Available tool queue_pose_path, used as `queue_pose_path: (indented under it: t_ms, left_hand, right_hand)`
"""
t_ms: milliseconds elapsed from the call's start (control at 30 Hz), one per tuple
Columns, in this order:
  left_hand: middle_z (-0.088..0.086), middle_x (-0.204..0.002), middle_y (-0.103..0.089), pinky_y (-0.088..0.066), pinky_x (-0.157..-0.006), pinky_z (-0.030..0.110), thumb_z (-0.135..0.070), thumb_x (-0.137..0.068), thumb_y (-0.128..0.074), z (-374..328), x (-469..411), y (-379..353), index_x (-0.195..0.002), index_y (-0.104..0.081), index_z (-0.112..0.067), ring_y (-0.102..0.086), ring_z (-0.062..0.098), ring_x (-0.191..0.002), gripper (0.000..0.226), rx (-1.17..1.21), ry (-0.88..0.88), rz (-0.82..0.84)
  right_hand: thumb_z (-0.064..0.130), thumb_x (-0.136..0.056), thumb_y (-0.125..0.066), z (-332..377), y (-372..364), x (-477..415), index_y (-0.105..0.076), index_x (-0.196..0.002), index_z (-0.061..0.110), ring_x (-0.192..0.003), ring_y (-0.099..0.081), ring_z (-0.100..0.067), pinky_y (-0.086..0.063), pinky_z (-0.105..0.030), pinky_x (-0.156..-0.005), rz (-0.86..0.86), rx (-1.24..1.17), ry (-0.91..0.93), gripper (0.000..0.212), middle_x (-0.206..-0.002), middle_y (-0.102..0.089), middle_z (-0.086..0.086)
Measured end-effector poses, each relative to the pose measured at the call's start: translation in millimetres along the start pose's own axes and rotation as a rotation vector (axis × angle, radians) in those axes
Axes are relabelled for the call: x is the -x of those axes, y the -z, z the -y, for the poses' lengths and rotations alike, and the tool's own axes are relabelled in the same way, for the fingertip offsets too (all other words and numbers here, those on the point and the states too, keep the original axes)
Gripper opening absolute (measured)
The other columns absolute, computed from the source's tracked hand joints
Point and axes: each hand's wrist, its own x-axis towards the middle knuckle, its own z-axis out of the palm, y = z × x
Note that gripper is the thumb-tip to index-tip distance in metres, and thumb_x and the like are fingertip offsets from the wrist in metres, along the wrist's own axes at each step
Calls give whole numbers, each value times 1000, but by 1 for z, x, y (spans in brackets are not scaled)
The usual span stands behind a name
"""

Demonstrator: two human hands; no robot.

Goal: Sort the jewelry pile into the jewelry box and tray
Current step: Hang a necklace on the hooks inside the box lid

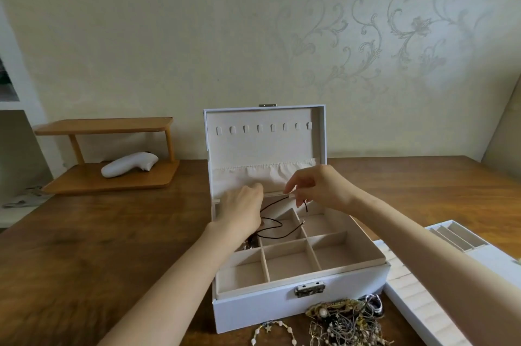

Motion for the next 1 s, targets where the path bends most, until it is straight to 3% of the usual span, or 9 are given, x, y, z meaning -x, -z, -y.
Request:
queue_pose_path:
  t_ms: [67, 133, 233, 300, 433, 600, 667, 800, 1000]
  left_hand:
    - [3, -100, -62, -41, -70, 32, -10, -85, -61, 5, -2, 1, -105, -50, -15, -60, 25, -93, 24, 89, 2, -33]
    - [-4, -94, -64, -45, -72, 29, -11, -83, -66, 13, -4, 10, -103, -54, -20, -61, 17, -89, 25, 311, 7, -36]
    - [-8, -79, -67, -44, -67, 18, -13, -75, -77, 23, -3, 33, -93, -59, -19, -59, -2, -67, 26, 766, 1, -30]
    - [-5, -74, -69, -44, -66, 15, -9, -73, -78, 31, -3, 43, -89, -62, -15, -58, -5, -61, 23, 904, -3, -91]
    - [-1, -73, -71, -48, -75, 25, -11, -74, -78, 41, -3, 49, -84, -65, -12, -65, 5, -71, 16, 927, 26, -196]
    - [-1, -68, -67, -49, -59, 24, -9, -74, -77, 43, -5, 51, -78, -61, -16, -63, 10, -64, 18, 936, 36, -290]
    - [-2, -66, -66, -48, -57, 24, -9, -75, -76, 43, -5, 52, -76, -60, -16, -61, 5, -60, 17, 928, 41, -349]
    - [3, -68, -69, -51, -65, 23, -10, -75, -77, 44, -3, 56, -80, -62, -10, -67, 9, -62, 15, 946, 55, -417]
    - [11, -77, -71, -49, -56, 13, -1, -80, -70, 46, 2, 67, -89, -63, -4, -68, 8, -62, 11, 1162, 52, -302]
  right_hand:
    - [9, -79, -71, -3, -2, -2, -73, -85, 22, -67, -64, -15, -53, -34, -78, -35, 74, -4, 14, -69, -68, 7]
    - [17, -78, -74, -2, -3, -4, -73, -91, 26, -72, -61, -15, -52, -36, -80, -67, 113, 7, 16, -86, -68, 10]
    - [12, -79, -74, 11, -9, -10, -68, -105, 23, -79, -59, -8, -47, -19, -75, 30, -52, 47, 29, -101, -68, 8]
    - [4, -81, -71, 24, -15, -15, -66, -110, 15, -75, -57, -1, -41, -12, -69, 109, -226, 17, 31, -94, -68, 1]
    - [8, -85, -67, 36, -12, -21, -70, -95, 6, -57, -41, -11, -33, -18, -53, 145, -488, -59, 11, -74, -68, -7]
    - [32, -91, -59, 50, -1, -22, -68, -99, 11, -72, -48, -10, -38, -19, -61, 187, -542, -30, 24, -95, -73, -10]
    - [24, -85, -69, 56, -5, -25, -68, -96, 12, -70, -51, -10, -39, -21, -60, 141, -496, -36, 17, -89, -73, -11]
    - [8, -80, -73, 59, -13, -26, -69, -81, 7, -57, -55, -9, -44, -18, -54, 96, -490, -32, 4, -68, -68, -5]
    - [9, -82, -72, 61, -9, -24, -69, -77, 6, -52, -54, -10, -43, -17, -50, -60, -594, -19, 6, -64, -66, -7]
